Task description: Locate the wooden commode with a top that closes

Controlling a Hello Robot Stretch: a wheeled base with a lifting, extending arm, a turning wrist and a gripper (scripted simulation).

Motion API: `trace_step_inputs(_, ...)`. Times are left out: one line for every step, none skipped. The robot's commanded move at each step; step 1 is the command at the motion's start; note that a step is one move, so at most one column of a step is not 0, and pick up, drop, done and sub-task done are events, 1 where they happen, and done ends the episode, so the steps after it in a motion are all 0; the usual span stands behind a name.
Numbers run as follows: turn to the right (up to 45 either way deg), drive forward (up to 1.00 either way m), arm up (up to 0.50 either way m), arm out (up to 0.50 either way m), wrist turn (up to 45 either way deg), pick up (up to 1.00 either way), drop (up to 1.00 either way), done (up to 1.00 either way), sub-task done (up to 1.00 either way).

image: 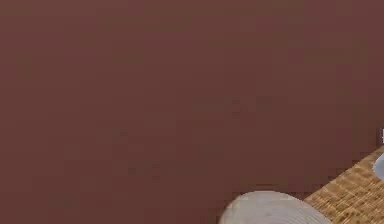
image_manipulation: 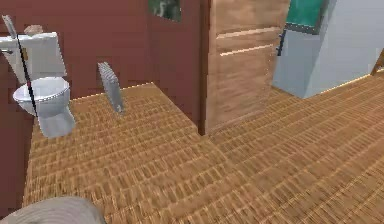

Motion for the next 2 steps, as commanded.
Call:
trace_step_inputs(-45.0, 0.00, 0.00, 0.00, 0.0, 0.00, 0.00, 0.00, 0.00)
trace_step_inputs(-45.0, 0.00, 0.00, 0.00, 0.0, 0.00, 0.00, 0.00, 0.00)
